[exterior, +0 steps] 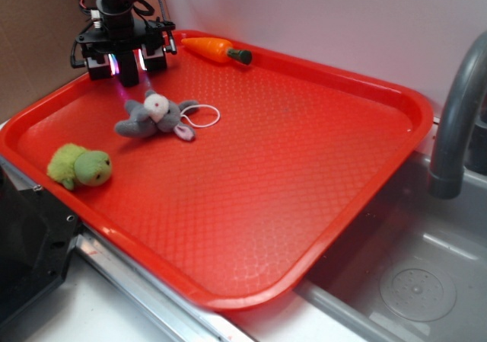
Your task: Grab the black box.
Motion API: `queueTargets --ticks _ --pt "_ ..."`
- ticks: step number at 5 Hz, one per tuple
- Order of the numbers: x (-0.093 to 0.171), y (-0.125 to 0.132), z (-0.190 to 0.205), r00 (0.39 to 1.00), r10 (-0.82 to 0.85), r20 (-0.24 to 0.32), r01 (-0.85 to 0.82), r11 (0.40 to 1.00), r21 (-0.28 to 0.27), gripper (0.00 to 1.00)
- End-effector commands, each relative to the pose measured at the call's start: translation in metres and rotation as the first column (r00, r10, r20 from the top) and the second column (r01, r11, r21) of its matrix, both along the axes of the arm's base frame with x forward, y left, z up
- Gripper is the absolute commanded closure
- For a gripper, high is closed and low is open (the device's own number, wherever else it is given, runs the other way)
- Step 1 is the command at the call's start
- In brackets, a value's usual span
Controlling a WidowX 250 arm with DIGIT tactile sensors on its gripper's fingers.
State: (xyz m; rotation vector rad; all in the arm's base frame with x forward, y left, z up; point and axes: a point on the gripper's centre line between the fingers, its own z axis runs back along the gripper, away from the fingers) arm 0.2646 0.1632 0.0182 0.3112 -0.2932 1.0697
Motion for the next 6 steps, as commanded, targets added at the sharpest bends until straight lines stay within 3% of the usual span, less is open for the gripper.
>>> queueTargets --ticks 1,2,3,4,5,6 --pt "-0.032 -0.057 0.090 0.956 -0.285 0.069 0.285 0.958 0.017 1.00" --pt "-0.044 -0.098 0.142 0.854 -0.508 0.115 0.514 0.857 -0.033 1.00" --pt "-0.070 -0.135 0.193 0.697 -0.687 0.203 0.713 0.695 -0.096 1.00" --pt "-0.068 -0.175 0.229 0.508 -0.833 0.218 0.861 0.494 -0.120 1.00" --pt "-0.066 -0.195 0.225 0.419 -0.884 0.208 0.907 0.398 -0.138 1.00" --pt "-0.064 -0.190 0.218 0.472 -0.863 0.181 0.880 0.447 -0.161 1.00"
